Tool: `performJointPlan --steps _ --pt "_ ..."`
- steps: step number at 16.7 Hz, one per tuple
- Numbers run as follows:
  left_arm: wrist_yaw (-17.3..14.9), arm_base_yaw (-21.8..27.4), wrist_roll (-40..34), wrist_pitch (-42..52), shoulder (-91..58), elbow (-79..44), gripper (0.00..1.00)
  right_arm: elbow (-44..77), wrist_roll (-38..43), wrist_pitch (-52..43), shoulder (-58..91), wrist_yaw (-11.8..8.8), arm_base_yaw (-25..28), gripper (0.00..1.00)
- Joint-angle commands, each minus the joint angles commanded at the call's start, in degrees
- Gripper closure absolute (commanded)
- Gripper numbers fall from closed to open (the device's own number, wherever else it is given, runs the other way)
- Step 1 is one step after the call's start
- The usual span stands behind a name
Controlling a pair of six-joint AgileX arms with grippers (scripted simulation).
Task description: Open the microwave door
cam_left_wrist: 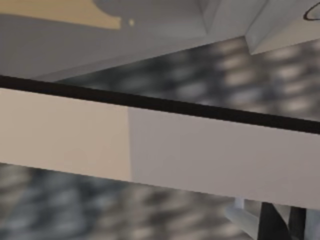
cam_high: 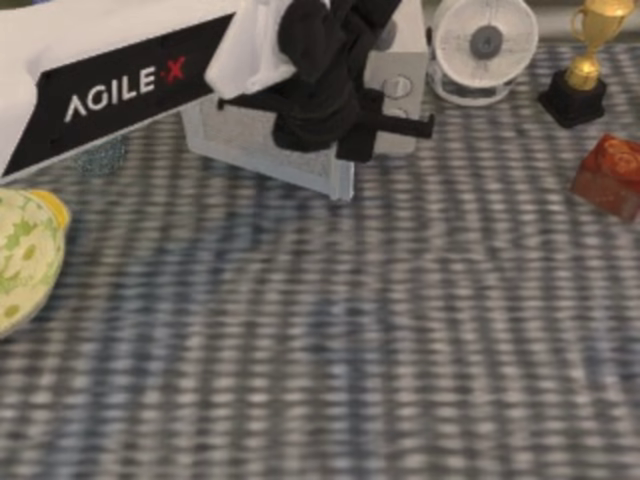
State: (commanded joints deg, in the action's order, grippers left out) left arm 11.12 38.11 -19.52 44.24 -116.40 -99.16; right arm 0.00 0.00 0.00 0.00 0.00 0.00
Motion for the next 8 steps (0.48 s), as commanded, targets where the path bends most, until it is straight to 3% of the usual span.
performJointPlan --steps 8 --pt "-2.53 -0.74 4.55 -2.05 3.28 5.70 1.00 0.00 0.00 0.00 0.00 0.00 0.00 0.00"
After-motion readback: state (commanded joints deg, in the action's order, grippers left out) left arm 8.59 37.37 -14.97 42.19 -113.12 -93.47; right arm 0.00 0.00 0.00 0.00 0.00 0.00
